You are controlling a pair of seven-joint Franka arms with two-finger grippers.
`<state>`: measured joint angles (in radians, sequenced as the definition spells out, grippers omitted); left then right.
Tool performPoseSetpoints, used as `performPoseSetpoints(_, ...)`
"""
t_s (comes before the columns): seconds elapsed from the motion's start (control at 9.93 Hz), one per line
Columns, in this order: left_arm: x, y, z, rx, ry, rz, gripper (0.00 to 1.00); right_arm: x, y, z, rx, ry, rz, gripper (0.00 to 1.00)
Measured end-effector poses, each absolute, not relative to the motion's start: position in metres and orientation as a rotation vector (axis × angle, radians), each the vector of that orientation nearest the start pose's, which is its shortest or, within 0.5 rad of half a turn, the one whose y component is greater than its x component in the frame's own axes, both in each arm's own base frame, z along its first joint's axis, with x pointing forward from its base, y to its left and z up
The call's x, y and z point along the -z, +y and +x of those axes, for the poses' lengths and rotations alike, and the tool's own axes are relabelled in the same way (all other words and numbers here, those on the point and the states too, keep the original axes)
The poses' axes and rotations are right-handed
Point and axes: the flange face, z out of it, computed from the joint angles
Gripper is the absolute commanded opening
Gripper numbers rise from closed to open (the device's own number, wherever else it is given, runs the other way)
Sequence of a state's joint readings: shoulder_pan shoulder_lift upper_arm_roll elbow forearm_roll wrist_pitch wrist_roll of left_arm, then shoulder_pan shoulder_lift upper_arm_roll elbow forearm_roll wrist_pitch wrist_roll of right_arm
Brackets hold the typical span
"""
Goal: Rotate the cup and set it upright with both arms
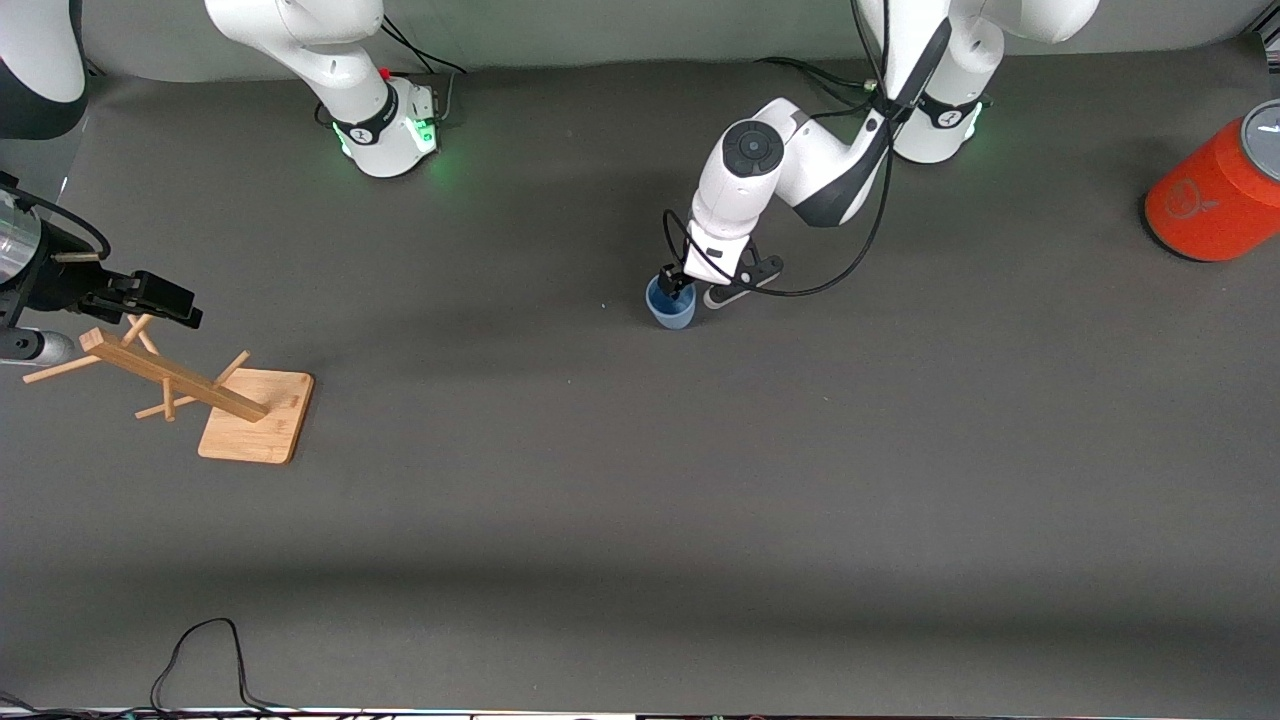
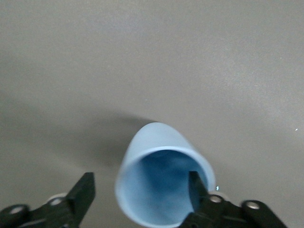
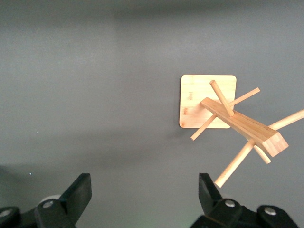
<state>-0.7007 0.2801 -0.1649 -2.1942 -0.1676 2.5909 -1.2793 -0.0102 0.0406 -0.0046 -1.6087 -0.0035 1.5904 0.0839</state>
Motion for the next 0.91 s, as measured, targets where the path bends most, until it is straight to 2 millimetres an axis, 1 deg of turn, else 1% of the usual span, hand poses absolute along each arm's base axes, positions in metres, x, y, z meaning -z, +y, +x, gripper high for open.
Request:
performPoseSetpoints(0.1, -0.274, -0.433, 0.374, -0.124, -0.884, -3.163, 1.00, -0.585, -0.009, 0.566, -0.093, 0.150, -3.143, 1.00)
performPoseSetpoints(0.2, -0.284, -0.435, 0.381, -0.137, -0.835, -3.138, 1.00, -0.585, -0.009, 0.566, -0.094, 0.145, -3.143, 1.00)
performPoseSetpoints(0.3, -0.301, -0.433, 0.394, -0.146, -0.744, -3.126, 1.00, -0.585, -0.009, 0.566, -0.096, 0.142, -3.143, 1.00)
performPoseSetpoints(0.4, -0.324, -0.422, 0.412, -0.155, -0.632, -3.126, 1.00, -0.585, -0.008, 0.566, -0.097, 0.139, -3.143, 1.00)
performPoseSetpoints(0.5, -0.351, -0.397, 0.438, -0.171, -0.521, -3.128, 1.00, -0.584, -0.008, 0.566, -0.098, 0.137, -3.144, 1.00)
performPoseSetpoints(0.6, -0.378, -0.366, 0.463, -0.198, -0.404, -3.123, 1.00, -0.584, -0.008, 0.566, -0.099, 0.136, -3.144, 1.00)
performPoseSetpoints(0.7, -0.404, -0.337, 0.483, -0.196, -0.288, -3.102, 1.00, -0.584, -0.008, 0.566, -0.100, 0.135, -3.144, 1.00)
performPoseSetpoints(0.81, -0.427, -0.303, 0.504, -0.176, -0.212, -3.087, 1.00, -0.584, -0.008, 0.566, -0.100, 0.134, -3.144, 1.00)
performPoseSetpoints(0.91, -0.448, -0.264, 0.524, -0.161, -0.160, -3.091, 1.00, -0.584, -0.008, 0.566, -0.100, 0.134, -3.144, 1.00)
